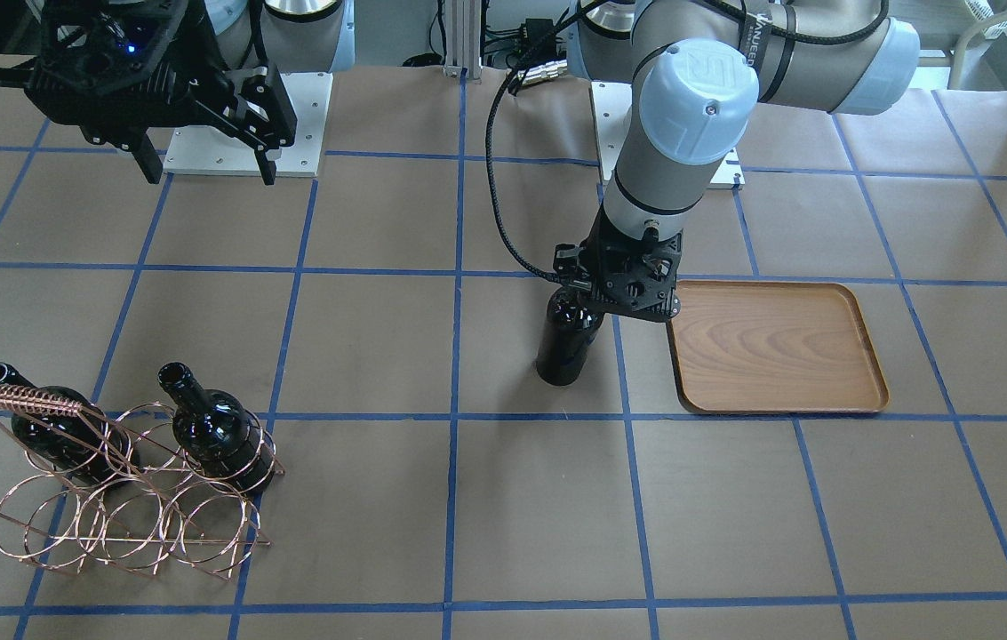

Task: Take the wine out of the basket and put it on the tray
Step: 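Lower the left gripper over the standing bottle's neck and close on it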

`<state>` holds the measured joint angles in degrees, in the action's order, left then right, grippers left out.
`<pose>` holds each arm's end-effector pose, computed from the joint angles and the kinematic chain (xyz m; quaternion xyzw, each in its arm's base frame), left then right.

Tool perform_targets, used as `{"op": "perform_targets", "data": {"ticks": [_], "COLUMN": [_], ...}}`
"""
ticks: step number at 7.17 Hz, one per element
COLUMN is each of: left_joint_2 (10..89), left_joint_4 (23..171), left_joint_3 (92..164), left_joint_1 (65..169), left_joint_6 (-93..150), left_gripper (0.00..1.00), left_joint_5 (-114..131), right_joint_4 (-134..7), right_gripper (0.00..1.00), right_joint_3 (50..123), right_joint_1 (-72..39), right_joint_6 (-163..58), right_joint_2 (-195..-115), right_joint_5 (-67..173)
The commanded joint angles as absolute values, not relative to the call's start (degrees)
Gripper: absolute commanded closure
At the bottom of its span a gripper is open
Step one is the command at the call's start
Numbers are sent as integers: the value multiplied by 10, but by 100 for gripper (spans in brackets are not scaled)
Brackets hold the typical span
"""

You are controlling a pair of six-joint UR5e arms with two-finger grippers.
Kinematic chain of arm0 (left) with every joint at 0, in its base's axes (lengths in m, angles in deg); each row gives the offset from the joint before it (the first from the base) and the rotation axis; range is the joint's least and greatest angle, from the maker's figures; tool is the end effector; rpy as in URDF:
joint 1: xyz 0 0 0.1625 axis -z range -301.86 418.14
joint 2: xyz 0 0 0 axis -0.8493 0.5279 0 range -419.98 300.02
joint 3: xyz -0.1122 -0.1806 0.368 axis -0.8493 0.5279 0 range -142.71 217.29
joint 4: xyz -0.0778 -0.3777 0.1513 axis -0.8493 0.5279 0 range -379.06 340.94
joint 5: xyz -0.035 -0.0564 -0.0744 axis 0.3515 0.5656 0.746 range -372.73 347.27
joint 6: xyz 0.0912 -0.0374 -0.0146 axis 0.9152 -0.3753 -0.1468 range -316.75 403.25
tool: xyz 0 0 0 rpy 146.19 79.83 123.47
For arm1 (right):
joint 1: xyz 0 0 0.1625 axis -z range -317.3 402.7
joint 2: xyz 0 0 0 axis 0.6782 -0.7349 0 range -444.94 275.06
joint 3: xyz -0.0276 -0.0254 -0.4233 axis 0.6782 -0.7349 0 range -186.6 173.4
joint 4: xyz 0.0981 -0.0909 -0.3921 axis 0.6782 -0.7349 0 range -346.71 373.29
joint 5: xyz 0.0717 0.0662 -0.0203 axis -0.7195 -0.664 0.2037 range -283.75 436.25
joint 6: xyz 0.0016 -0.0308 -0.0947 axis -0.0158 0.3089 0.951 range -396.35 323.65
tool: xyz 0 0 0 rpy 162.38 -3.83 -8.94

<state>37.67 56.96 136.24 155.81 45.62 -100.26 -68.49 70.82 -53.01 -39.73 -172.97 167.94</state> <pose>-0.2069 -0.5044 0.3677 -0.0870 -0.9957 -0.0238 0.0204 0.1798 -0.4884 0.5642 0.0200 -0.9995 0.0220 0.0131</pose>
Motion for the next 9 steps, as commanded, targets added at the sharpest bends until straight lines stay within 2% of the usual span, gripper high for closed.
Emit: {"op": "perform_targets", "data": {"ticks": [1, 2, 3, 4, 9], "left_joint_2": [377, 377, 376, 375, 378], "left_joint_4": [571, 571, 571, 571, 613], "left_joint_3": [1361, 1361, 1359, 1358, 1360], "left_joint_1": [1558, 1558, 1558, 1556, 1562], "left_joint_6": [456, 456, 456, 456, 463], "left_gripper": [100, 29, 3, 0, 0], "left_joint_5": [-1004, -1004, -1006, -1008, -1002], "right_joint_4": [-685, -684, -684, -684, -683], "right_gripper": [0, 0, 0, 0, 0], "right_joint_3": [708, 708, 708, 708, 709], "right_joint_1": [-530, -530, -530, -530, -530], "right_joint_6": [-397, -397, -397, -397, -397], "right_joint_2": [-1730, -1730, -1730, -1730, -1730], "right_joint_5": [1679, 1679, 1680, 1680, 1682]}}
